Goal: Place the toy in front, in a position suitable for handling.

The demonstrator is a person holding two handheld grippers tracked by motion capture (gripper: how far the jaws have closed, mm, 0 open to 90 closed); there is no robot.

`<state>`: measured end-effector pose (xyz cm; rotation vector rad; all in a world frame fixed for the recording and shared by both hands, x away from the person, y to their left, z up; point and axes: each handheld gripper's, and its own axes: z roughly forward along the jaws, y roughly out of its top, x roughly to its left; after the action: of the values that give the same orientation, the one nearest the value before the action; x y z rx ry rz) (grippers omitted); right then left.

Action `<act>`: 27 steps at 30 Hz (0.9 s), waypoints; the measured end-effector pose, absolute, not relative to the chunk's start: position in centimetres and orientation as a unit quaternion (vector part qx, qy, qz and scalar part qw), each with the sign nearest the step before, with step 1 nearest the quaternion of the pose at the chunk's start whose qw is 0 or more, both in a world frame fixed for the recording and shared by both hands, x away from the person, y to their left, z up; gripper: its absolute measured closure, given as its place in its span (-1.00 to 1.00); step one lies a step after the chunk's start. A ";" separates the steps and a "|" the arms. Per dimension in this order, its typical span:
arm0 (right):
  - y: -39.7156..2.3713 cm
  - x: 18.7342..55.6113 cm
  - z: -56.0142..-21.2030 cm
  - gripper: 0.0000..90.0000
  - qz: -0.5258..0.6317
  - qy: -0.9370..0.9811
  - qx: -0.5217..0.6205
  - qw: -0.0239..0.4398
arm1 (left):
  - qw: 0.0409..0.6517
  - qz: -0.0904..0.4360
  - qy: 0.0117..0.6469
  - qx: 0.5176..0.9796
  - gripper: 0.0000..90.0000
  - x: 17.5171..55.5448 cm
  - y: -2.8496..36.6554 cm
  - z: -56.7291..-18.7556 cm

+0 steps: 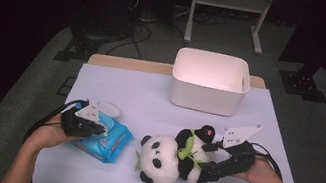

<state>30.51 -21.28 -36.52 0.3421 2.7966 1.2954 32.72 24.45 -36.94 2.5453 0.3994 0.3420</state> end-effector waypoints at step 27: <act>-21.1 30.6 -36.1 -0.17 0.414 0.903 0.108 0.027 | 0.304 0.094 0.081 0.945 0.95 31.6 20.7 -34.0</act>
<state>30.62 -21.14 -36.09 0.3325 2.7894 1.2791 31.60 20.66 -34.05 2.5030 0.2144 0.2502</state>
